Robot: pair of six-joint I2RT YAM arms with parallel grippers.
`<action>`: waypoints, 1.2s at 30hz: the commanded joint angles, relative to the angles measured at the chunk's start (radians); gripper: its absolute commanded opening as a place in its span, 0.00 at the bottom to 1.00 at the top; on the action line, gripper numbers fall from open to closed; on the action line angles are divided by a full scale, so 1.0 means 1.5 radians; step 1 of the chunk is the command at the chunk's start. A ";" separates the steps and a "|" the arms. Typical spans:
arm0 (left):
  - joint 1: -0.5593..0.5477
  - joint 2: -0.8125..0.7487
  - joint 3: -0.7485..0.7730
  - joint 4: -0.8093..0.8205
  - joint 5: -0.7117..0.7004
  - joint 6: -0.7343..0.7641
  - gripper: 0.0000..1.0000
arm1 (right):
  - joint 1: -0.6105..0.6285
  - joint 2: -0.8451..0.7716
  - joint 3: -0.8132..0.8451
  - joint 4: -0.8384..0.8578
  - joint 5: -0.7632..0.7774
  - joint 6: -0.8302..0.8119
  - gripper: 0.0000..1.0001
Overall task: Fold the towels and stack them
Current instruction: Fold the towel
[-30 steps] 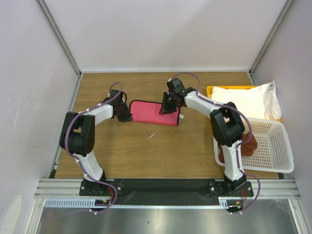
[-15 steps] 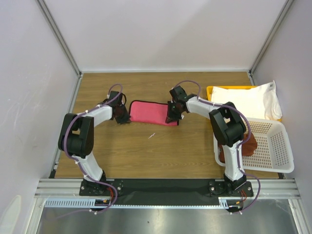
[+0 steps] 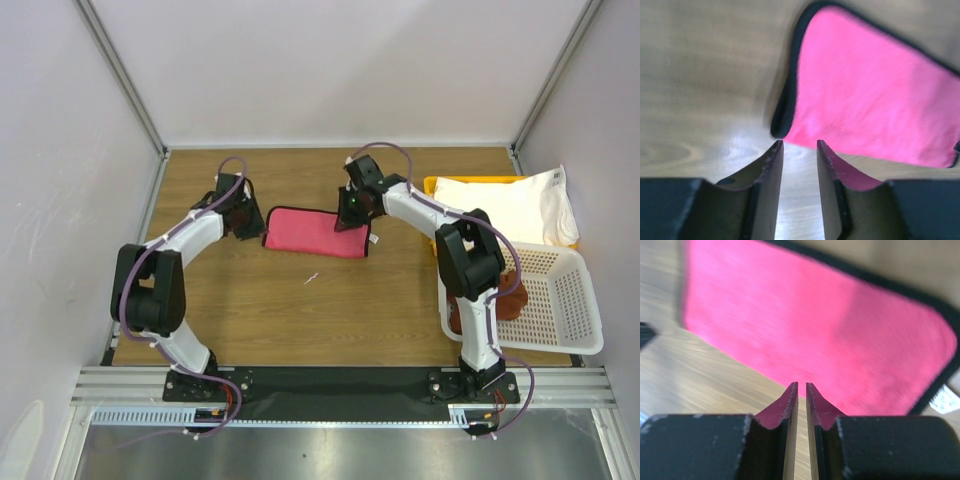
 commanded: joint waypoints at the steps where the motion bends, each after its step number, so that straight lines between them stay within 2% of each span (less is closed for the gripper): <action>1: 0.021 0.004 0.035 0.038 0.033 0.044 0.40 | 0.003 -0.010 0.073 0.010 -0.025 -0.008 0.17; 3: 0.029 0.023 0.041 0.054 0.049 0.046 0.41 | 0.005 0.017 0.089 0.012 -0.027 -0.009 0.17; 6: 0.035 0.055 0.042 0.079 0.063 0.049 0.50 | 0.006 0.054 0.128 0.002 -0.030 -0.010 0.17; 7: 0.036 0.060 0.042 0.084 0.062 0.050 0.60 | 0.006 0.061 0.137 -0.002 -0.031 -0.011 0.16; 10: 0.041 0.066 0.026 0.125 0.069 0.041 0.72 | 0.008 0.078 0.161 -0.014 -0.027 -0.017 0.16; 16: 0.043 0.088 -0.003 0.199 0.112 0.025 0.75 | 0.009 0.100 0.188 -0.045 -0.014 -0.033 0.16; 26: 0.043 0.149 -0.015 0.248 0.142 0.006 0.70 | 0.007 0.142 0.231 -0.090 -0.003 -0.043 0.15; 29: 0.043 0.159 -0.024 0.283 0.164 -0.003 0.63 | 0.007 0.150 0.243 -0.104 0.003 -0.047 0.15; 36: 0.043 0.169 -0.032 0.284 0.175 -0.012 0.38 | 0.010 0.166 0.241 -0.094 -0.011 -0.025 0.14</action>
